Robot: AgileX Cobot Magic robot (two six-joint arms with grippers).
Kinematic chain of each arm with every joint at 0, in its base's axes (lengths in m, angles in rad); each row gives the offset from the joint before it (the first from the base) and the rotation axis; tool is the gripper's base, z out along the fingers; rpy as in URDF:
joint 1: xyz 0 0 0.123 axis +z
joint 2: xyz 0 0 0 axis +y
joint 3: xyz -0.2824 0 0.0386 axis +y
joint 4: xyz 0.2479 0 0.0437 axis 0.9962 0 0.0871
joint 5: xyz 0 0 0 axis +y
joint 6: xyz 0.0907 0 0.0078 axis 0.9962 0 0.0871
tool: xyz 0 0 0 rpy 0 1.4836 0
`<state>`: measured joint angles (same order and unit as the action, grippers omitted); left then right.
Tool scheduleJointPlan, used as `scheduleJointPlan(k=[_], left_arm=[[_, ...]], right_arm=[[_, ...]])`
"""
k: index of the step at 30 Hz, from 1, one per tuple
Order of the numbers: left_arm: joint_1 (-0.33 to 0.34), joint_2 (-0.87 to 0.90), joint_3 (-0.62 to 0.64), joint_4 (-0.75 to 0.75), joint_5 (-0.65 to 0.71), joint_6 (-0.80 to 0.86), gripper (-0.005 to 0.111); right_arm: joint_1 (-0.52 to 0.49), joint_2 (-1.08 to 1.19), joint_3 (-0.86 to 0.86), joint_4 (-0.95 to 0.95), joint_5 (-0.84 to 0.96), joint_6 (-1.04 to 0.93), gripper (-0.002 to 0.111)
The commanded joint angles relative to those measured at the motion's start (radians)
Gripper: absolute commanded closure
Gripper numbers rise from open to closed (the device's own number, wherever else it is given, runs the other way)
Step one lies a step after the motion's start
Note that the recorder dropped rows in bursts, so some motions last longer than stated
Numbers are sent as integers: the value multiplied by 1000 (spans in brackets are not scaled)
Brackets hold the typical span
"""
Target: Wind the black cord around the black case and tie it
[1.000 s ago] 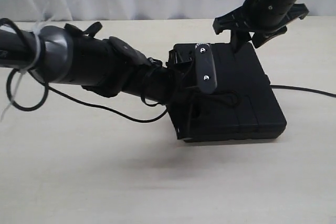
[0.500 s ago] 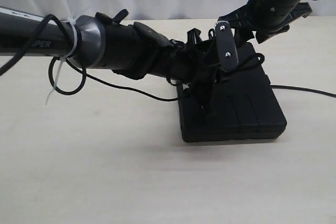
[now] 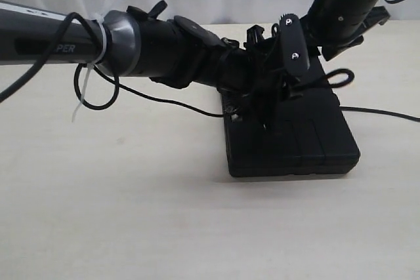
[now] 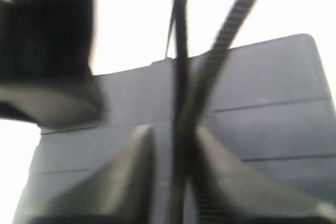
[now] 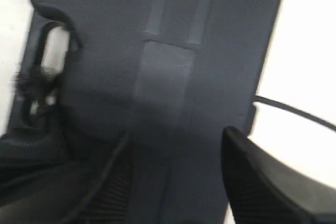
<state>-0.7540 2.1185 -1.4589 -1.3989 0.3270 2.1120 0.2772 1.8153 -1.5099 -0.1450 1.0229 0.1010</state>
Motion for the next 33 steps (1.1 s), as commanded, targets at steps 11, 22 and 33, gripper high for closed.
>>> scheduleJointPlan(k=[11,22,33], left_arm=[[-3,2,-8,51,-257,27,47],[-3,-163,130,48,-281,-128,48],[-1,-220,346,48,-449,-122,48]], right_arm=[[-33,-18,-2,-129,-15,138,60],[-33,-74,0,-25,10,60,60],[-33,-174,137,66,-21,11,77]])
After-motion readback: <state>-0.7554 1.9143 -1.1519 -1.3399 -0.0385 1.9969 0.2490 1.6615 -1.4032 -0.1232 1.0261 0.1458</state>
